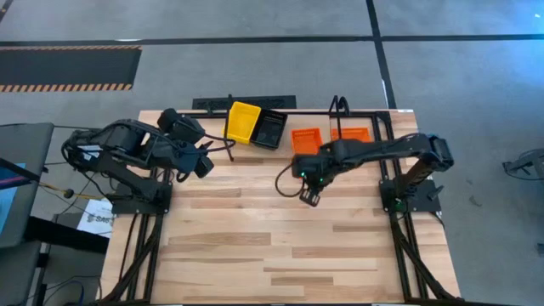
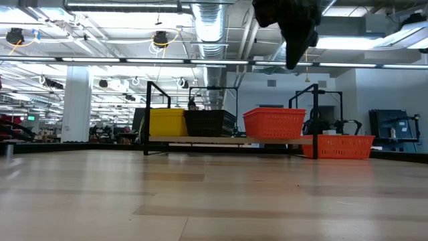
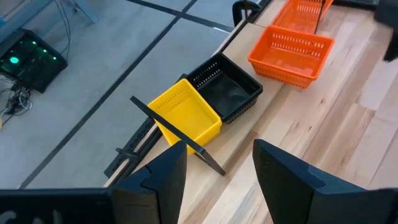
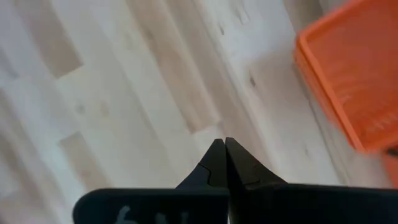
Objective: Stack baskets on shelf by color
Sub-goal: Stack the orange bin on top of the other orange bin on the shelf
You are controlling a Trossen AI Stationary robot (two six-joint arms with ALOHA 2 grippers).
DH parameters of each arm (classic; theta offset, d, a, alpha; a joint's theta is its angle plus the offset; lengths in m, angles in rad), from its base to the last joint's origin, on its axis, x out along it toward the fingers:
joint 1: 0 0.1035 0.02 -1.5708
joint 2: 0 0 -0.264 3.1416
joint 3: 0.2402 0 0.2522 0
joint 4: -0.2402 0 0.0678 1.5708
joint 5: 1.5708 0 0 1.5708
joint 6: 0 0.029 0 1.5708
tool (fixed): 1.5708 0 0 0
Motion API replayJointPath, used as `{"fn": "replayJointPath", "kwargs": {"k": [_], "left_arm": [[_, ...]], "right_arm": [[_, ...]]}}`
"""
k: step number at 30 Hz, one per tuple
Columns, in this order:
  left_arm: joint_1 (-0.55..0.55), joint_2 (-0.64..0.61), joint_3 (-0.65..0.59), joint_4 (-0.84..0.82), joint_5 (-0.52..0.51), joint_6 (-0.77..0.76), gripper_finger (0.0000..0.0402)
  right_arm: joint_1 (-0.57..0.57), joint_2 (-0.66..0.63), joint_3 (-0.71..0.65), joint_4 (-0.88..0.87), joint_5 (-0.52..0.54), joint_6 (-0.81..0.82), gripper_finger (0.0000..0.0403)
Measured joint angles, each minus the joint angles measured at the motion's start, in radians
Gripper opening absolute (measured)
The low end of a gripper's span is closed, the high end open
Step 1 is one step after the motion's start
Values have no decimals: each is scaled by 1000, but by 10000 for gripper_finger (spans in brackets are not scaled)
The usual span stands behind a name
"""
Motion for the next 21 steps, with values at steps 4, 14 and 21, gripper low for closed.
{"fn": "replayJointPath", "kwargs": {"k": [4,14,21], "left_arm": [[0,21,0,0,9,13,174],[0,39,0,1,55,18,174],[0,39,0,0,58,16,174]], "right_arm": [[1,60,-35,37,28,-6,1],[-61,146,-121,87,73,-87,1],[-129,164,-128,180,82,-180,1]]}}
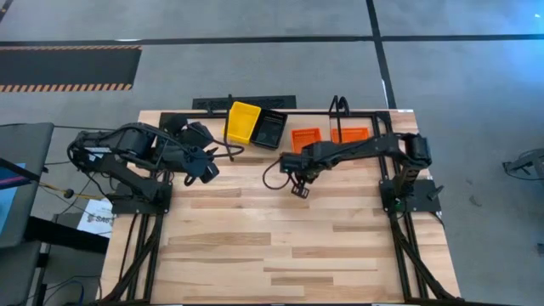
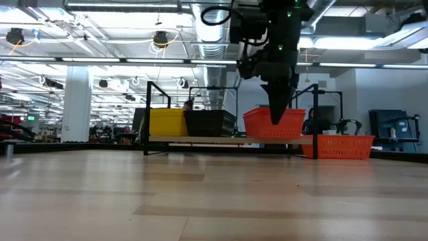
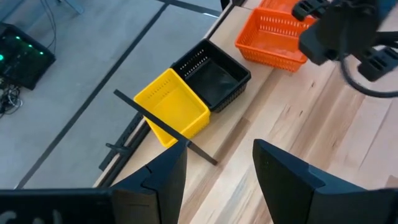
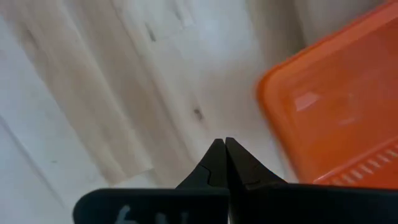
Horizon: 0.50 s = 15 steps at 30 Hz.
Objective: Stack baskets on shelf by color
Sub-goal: Stack the orange bin on top of the other orange bin on the shelf
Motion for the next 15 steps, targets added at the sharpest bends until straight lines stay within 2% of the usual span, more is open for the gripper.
{"fn": "replayJointPath", "kwargs": {"k": [15], "left_arm": [[0,0,0,0,1,-8,174]], "right_arm": [[-163,-2,-1,22,22,-138,1]]}}
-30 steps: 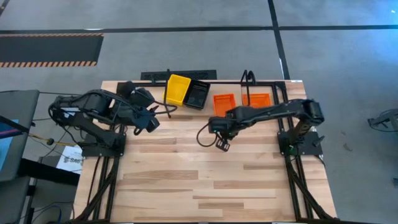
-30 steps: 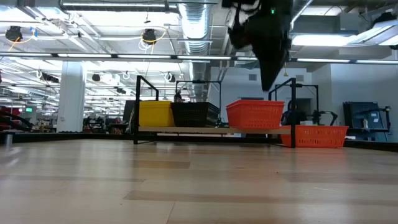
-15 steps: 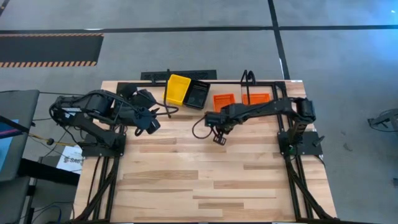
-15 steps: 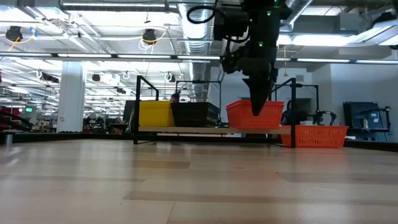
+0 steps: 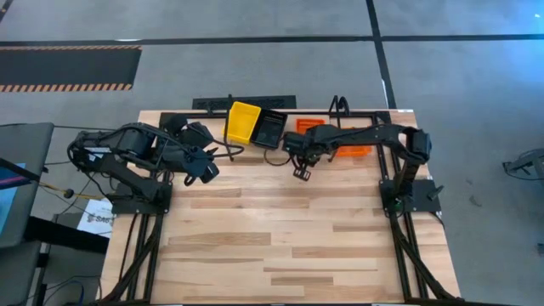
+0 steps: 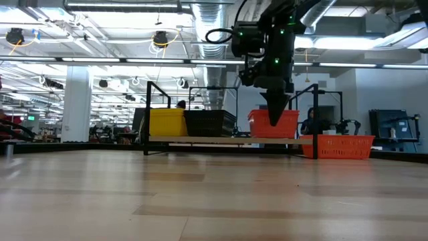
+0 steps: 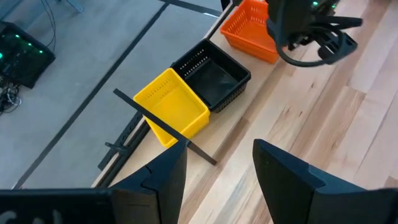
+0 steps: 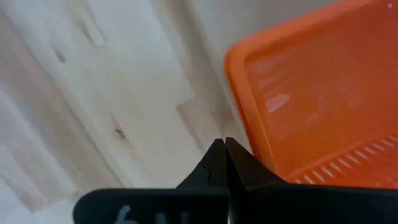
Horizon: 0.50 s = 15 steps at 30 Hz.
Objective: Stack baskets on shelf by color
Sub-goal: Stack the orange bin on top of the other orange bin on the shelf
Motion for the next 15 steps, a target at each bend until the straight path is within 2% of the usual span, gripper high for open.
{"fn": "replayJointPath", "kwargs": {"k": [8,15], "left_arm": [[0,0,0,0,0,-2,174],[0,0,0,0,0,-2,174]], "right_arm": [[-38,-6,0,-20,-1,-14,1],[64,-102,29,29,-35,20,1]]}}
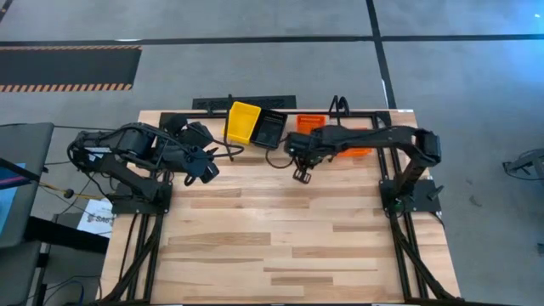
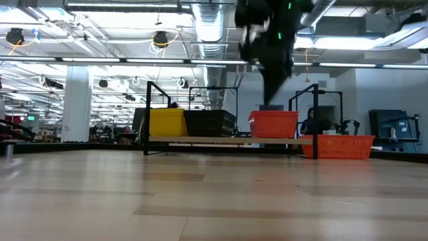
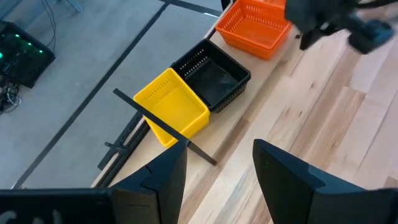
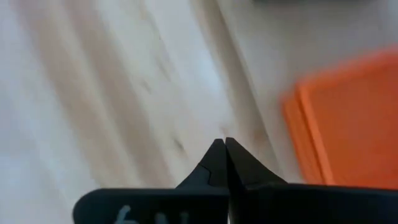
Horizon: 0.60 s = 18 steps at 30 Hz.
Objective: Stack baskets on shelf by color
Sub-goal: Stack the orange bin on top of the other orange bin on the shelf
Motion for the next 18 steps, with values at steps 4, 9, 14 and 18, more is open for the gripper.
{"fn": "replayJointPath", "kwargs": {"k": [4,9,14,18], "left_arm": [[0,0,0,0,0,1,174],[0,0,0,0,0,0,174],[0,0,0,0,-1,0,174],[0,0,0,0,-1,0,174]], "right_arm": [[7,-28,31,130,-44,-27,1],[-47,19,86,244,-148,-90,1],[-108,114,187,267,-154,-149,1],[-151,201,297,274,-156,-196,1]]}}
